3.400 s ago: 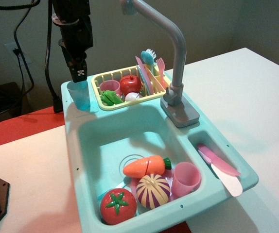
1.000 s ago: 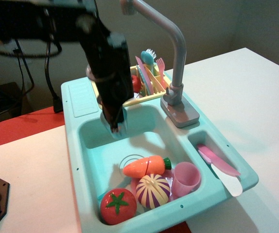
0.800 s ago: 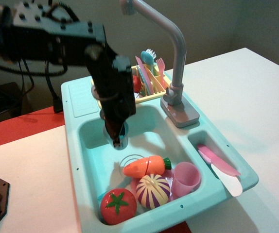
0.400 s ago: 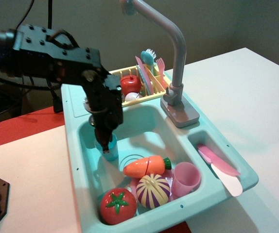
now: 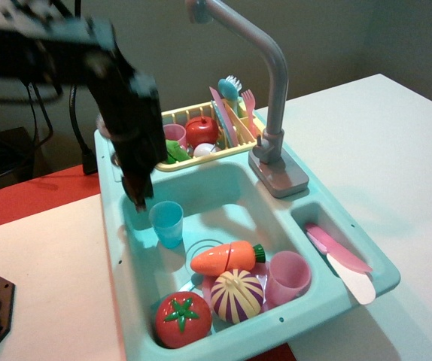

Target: Put cup from counter to sink

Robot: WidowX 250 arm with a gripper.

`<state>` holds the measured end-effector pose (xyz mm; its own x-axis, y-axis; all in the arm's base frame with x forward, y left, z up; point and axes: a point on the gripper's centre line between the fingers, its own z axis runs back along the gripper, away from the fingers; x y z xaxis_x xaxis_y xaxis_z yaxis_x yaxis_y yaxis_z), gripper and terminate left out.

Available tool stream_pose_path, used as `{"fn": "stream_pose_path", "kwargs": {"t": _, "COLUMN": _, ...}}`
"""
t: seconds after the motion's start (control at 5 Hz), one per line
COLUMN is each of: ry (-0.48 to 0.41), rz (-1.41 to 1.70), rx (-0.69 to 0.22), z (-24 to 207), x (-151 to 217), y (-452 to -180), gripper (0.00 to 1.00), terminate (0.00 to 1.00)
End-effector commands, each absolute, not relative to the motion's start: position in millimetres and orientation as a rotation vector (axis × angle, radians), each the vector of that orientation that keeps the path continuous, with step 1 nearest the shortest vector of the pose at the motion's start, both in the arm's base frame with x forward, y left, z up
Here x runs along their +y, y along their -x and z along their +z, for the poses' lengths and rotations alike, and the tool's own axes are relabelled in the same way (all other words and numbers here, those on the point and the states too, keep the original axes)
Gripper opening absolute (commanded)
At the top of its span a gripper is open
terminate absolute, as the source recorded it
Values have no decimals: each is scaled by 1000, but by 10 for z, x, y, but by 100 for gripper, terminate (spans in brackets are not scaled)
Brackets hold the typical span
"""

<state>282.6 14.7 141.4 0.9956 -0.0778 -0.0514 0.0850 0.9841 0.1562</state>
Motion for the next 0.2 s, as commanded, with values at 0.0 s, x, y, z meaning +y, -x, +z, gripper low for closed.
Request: {"fn": "stream_pose_path", "kwargs": {"t": 0.0, "ry": -199, "rz": -36, "rx": -77, "z": 2077, "x": 473, "y": -2744, "gripper": 100, "terminate": 100}}
